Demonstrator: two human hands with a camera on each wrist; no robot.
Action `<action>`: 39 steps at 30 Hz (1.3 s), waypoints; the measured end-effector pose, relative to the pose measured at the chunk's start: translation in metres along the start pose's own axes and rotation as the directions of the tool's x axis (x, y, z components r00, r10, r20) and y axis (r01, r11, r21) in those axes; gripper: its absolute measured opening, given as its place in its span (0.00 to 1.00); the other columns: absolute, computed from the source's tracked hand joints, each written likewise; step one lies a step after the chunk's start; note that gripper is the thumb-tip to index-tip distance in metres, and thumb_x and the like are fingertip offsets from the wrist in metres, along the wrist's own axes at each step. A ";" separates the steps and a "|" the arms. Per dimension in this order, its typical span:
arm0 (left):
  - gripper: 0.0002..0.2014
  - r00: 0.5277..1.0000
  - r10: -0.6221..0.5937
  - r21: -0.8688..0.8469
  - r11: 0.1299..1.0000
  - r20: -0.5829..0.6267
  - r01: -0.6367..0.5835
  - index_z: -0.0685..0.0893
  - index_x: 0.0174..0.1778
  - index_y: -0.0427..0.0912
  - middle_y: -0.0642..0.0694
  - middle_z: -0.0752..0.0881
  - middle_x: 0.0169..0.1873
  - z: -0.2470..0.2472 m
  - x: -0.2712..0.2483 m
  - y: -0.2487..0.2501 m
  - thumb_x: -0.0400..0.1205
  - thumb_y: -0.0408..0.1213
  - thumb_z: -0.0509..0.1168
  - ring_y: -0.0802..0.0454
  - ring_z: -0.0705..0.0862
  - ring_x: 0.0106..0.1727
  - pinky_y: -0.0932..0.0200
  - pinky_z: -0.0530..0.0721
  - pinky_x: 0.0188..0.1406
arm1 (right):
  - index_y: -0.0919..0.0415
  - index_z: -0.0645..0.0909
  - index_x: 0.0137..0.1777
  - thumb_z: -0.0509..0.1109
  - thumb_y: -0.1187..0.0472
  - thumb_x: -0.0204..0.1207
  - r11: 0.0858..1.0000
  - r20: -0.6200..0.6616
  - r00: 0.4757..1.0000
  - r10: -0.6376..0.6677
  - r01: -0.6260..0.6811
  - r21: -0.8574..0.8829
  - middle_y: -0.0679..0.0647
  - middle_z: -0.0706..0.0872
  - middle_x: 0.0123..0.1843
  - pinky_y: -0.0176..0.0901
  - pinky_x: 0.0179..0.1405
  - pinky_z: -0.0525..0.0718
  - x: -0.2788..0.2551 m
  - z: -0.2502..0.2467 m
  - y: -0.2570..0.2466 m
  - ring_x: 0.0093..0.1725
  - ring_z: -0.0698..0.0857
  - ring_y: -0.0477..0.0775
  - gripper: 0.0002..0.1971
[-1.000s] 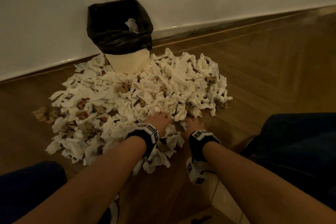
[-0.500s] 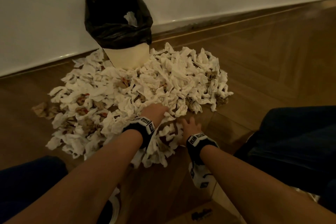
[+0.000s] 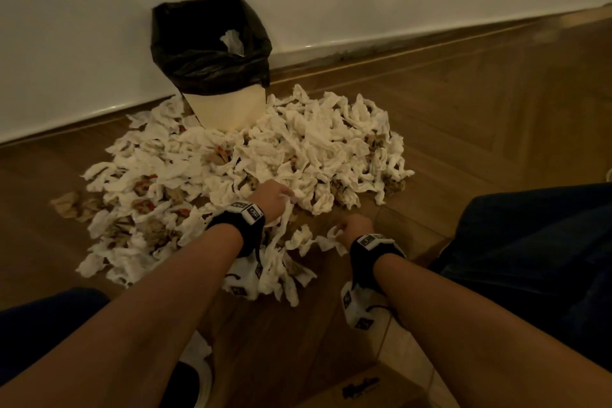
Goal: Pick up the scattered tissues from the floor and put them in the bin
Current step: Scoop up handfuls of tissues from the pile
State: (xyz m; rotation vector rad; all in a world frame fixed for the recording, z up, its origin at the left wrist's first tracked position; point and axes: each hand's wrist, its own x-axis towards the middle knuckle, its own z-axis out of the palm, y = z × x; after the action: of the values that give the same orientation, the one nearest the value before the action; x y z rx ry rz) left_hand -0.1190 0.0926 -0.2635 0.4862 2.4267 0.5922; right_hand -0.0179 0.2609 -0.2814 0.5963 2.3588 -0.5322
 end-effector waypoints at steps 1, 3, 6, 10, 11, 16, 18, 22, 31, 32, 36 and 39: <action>0.18 1.000 0.006 -0.006 1.000 0.004 -0.006 0.82 0.66 0.42 0.39 0.73 0.74 -0.003 -0.001 0.001 0.83 0.29 0.56 0.43 0.76 0.70 0.59 0.76 0.55 | 0.64 0.85 0.61 0.62 0.62 0.82 1.000 -0.012 1.000 -0.005 0.005 0.011 0.62 0.84 0.63 0.46 0.60 0.80 0.000 -0.003 -0.001 0.62 0.82 0.60 0.14; 0.21 0.999 0.022 0.084 0.996 0.046 -0.026 0.78 0.70 0.41 0.41 0.72 0.73 -0.008 -0.004 0.000 0.81 0.40 0.65 0.44 0.72 0.73 0.55 0.72 0.67 | 0.61 0.85 0.59 0.62 0.61 0.81 0.999 -0.039 0.999 -0.010 0.012 0.035 0.60 0.84 0.62 0.44 0.57 0.81 0.001 -0.008 -0.002 0.61 0.82 0.59 0.13; 0.28 0.992 0.039 0.318 0.945 0.118 -0.075 0.73 0.74 0.42 0.41 0.68 0.71 -0.010 -0.006 -0.006 0.78 0.43 0.70 0.44 0.71 0.71 0.55 0.70 0.69 | 0.59 0.86 0.57 0.64 0.61 0.81 0.995 -0.073 0.997 -0.010 0.017 0.101 0.58 0.85 0.61 0.41 0.50 0.80 0.000 -0.013 -0.004 0.59 0.83 0.57 0.11; 0.14 0.968 0.116 0.523 0.824 0.221 -0.218 0.81 0.63 0.40 0.39 0.78 0.62 -0.017 -0.009 -0.010 0.82 0.28 0.61 0.42 0.79 0.60 0.55 0.76 0.60 | 0.59 0.86 0.57 0.64 0.61 0.80 0.988 -0.076 0.997 -0.016 0.027 0.152 0.58 0.86 0.59 0.35 0.30 0.78 -0.003 -0.017 -0.007 0.55 0.85 0.57 0.11; 0.11 0.963 0.121 0.570 0.785 0.242 -0.242 0.82 0.56 0.40 0.39 0.80 0.56 -0.020 -0.012 -0.009 0.82 0.28 0.59 0.42 0.80 0.54 0.54 0.78 0.56 | 0.59 0.86 0.58 0.64 0.61 0.80 0.988 -0.075 0.997 -0.021 0.032 0.153 0.58 0.86 0.59 0.33 0.27 0.75 -0.004 -0.018 -0.008 0.55 0.85 0.57 0.11; 0.10 0.984 0.109 0.538 0.827 0.138 -0.167 0.79 0.59 0.41 0.37 0.77 0.56 -0.032 -0.015 -0.020 0.84 0.32 0.56 0.39 0.79 0.55 0.55 0.75 0.52 | 0.58 0.85 0.60 0.65 0.61 0.81 0.980 -0.094 0.995 -0.031 0.049 0.195 0.58 0.82 0.67 0.35 0.37 0.78 -0.006 -0.021 -0.007 0.60 0.83 0.57 0.12; 0.12 0.996 0.062 0.368 0.926 0.064 -0.081 0.81 0.59 0.41 0.38 0.80 0.56 -0.038 -0.016 -0.021 0.84 0.30 0.56 0.39 0.81 0.54 0.53 0.79 0.53 | 0.59 0.85 0.59 0.65 0.62 0.80 0.965 -0.108 0.994 -0.013 0.041 0.260 0.58 0.82 0.67 0.38 0.43 0.78 -0.008 -0.022 -0.007 0.60 0.83 0.58 0.11; 0.11 0.975 -0.217 -0.471 0.857 0.038 0.210 0.77 0.56 0.41 0.45 0.78 0.39 -0.045 -0.020 -0.012 0.86 0.26 0.52 0.51 0.78 0.32 0.63 0.79 0.28 | 0.59 0.86 0.51 0.65 0.65 0.80 0.882 -0.146 0.989 0.035 0.039 0.470 0.59 0.84 0.62 0.42 0.47 0.82 -0.009 -0.024 -0.007 0.57 0.84 0.58 0.08; 0.23 0.963 -0.255 -0.666 0.703 0.092 0.250 0.76 0.63 0.33 0.40 0.81 0.57 -0.064 -0.024 -0.004 0.77 0.40 0.72 0.41 0.80 0.58 0.51 0.80 0.56 | 0.69 0.79 0.64 0.60 0.72 0.81 0.212 -0.008 1.000 0.022 0.003 0.977 0.64 0.81 0.54 0.51 0.52 0.82 -0.016 -0.035 -0.030 0.44 0.81 0.58 0.13; 0.27 0.958 -0.269 -0.639 0.721 0.096 0.267 0.71 0.71 0.31 0.38 0.79 0.65 -0.063 -0.024 -0.007 0.78 0.38 0.70 0.39 0.79 0.64 0.47 0.80 0.62 | 0.65 0.78 0.61 0.59 0.69 0.82 0.175 0.009 0.999 0.037 -0.015 0.984 0.60 0.81 0.49 0.48 0.45 0.82 -0.019 -0.039 -0.033 0.39 0.79 0.56 0.11; 0.19 0.969 -0.229 -0.594 0.768 0.091 0.237 0.72 0.73 0.35 0.38 0.74 0.72 -0.063 -0.030 -0.010 0.87 0.36 0.55 0.40 0.77 0.64 0.57 0.75 0.50 | 0.59 0.70 0.32 0.53 0.60 0.83 -0.049 0.186 0.981 0.051 -0.184 0.982 0.53 0.72 0.22 0.35 0.12 0.67 -0.020 -0.049 -0.032 0.18 0.68 0.50 0.16; 0.18 0.974 -0.221 -0.563 0.800 0.043 0.207 0.75 0.71 0.35 0.38 0.74 0.72 -0.062 -0.035 -0.013 0.88 0.35 0.51 0.39 0.76 0.69 0.56 0.77 0.48 | 0.57 0.66 0.31 0.48 0.57 0.81 -0.157 0.207 0.978 0.011 -0.203 0.967 0.51 0.69 0.20 0.31 0.11 0.62 -0.022 -0.048 -0.029 0.17 0.63 0.49 0.17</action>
State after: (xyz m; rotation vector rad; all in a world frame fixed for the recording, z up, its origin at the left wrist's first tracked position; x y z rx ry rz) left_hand -0.1333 0.0468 -0.2095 -0.0497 2.1360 1.1659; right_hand -0.0411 0.2552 -0.2262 1.3221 1.1406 -2.3448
